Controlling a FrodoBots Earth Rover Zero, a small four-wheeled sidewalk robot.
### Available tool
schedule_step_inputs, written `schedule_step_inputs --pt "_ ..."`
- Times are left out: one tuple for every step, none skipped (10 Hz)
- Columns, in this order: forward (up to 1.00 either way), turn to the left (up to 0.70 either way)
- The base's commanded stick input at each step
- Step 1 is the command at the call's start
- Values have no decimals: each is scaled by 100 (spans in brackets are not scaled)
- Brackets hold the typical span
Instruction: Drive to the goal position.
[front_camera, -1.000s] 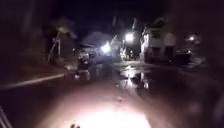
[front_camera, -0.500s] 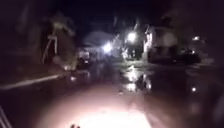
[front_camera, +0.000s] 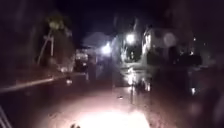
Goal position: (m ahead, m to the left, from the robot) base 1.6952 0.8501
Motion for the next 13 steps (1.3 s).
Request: schedule_step_inputs --pt "100 -24" --pt "100 -26" --pt "100 -22" --pt "100 -7" --pt "100 0" --pt "100 0" --pt "100 0" --pt "100 0" --pt "100 0" --pt "100 0" --pt "100 0" --pt "100 0" --pt "100 0"
